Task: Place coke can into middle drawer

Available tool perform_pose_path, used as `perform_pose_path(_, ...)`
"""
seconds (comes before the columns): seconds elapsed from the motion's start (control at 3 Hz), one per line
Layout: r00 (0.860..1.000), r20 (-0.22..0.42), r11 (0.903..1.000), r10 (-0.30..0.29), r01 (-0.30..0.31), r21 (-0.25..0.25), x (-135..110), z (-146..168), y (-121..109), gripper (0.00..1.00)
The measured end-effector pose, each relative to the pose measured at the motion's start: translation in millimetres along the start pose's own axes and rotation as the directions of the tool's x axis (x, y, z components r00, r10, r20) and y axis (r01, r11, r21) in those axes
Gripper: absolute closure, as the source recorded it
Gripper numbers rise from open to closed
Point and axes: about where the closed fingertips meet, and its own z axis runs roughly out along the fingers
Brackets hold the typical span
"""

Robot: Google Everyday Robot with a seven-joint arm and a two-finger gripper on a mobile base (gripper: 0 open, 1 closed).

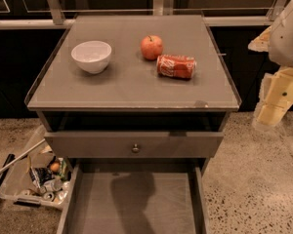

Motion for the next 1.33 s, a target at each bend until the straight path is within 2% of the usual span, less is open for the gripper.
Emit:
perform_pose_path(0.33,1.0,0.001,0.9999,0.001,-0.001,0.014,-2,-2,1,0.0)
perform_pose_path(1.0,0.993,0.092,0.9957,-0.077,0.071,0.059,-64,22,-31,0.0)
perform_pose_path(1.33,0.981,0.156,0.9908,-0.115,0.102,0.089,-90,43,-53,0.0)
